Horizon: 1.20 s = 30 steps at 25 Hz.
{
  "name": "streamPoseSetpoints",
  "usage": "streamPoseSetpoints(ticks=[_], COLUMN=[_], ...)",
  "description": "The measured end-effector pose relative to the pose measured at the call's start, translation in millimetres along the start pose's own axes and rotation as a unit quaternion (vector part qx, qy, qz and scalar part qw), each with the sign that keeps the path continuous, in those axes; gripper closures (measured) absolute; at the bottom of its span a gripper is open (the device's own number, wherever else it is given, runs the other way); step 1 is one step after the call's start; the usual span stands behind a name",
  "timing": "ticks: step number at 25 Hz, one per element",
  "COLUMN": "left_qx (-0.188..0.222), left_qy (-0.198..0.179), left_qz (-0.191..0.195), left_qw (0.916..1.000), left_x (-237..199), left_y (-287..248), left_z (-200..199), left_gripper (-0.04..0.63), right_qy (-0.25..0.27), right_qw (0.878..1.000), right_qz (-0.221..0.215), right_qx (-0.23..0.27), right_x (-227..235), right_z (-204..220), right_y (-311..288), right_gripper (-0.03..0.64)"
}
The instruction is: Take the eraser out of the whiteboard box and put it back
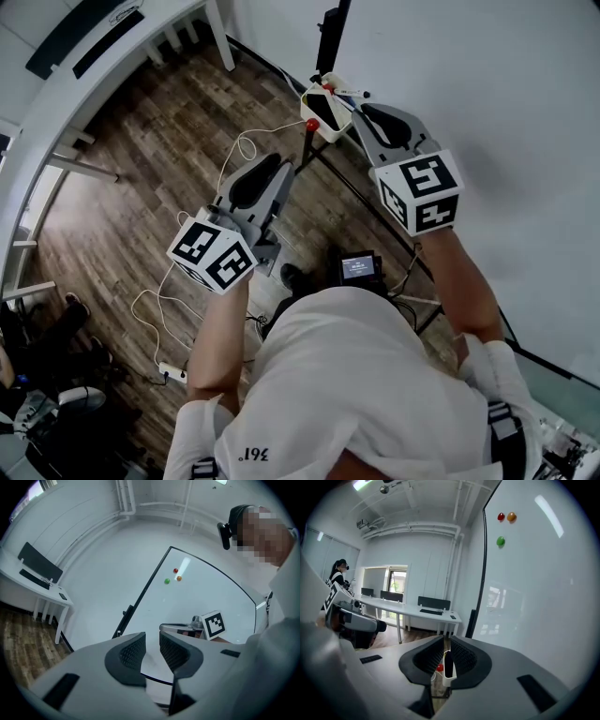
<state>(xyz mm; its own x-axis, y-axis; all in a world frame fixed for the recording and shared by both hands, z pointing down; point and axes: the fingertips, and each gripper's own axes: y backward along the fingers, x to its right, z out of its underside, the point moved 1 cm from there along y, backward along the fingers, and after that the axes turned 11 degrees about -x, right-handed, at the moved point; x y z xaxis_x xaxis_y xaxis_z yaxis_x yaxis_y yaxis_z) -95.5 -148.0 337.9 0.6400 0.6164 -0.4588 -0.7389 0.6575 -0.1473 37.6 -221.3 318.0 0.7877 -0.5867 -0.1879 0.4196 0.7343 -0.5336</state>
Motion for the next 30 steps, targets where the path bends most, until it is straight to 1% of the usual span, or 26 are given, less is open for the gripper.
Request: streamPoseSetpoints(ticks=[6, 11, 18, 22, 30], left_qx=[0.005, -0.004, -0.013, -0.022, -0.04], left_qy=[0.005, 0.024, 0.037, 0.043, 0.058], left_qz=[0.0, 0.006, 0.015, 0.018, 0.013], left_qw=[1.0, 0.9997, 0.9991, 0.9987, 0.9974], left_x=[10.2, 14.3, 21.0, 21.2, 18.9], left_y=[17.5, 23.3, 35.3, 44.9, 73.0], left_z=[9.2, 28.8, 48.7, 60.3, 85.6], left_gripper=[0.497, 0.497, 0.497, 0.497, 0.497], right_qy=[-0.024, -0.046, -0.058, -0.065, -0.083], right_qw=[1.0, 0.999, 0.998, 0.998, 0.996], right_qz=[-0.003, -0.007, -0.019, -0.027, -0.033], right_qx=[0.013, 0.012, 0.011, 0.002, -0.021], right_x=[-11.5, -18.1, -30.1, -39.2, -63.8], right_z=[11.2, 28.5, 49.5, 61.0, 86.1], right_y=[24.6, 32.6, 44.4, 48.4, 48.6], right_gripper=[0.558, 0.56, 0.56, 0.56, 0.561])
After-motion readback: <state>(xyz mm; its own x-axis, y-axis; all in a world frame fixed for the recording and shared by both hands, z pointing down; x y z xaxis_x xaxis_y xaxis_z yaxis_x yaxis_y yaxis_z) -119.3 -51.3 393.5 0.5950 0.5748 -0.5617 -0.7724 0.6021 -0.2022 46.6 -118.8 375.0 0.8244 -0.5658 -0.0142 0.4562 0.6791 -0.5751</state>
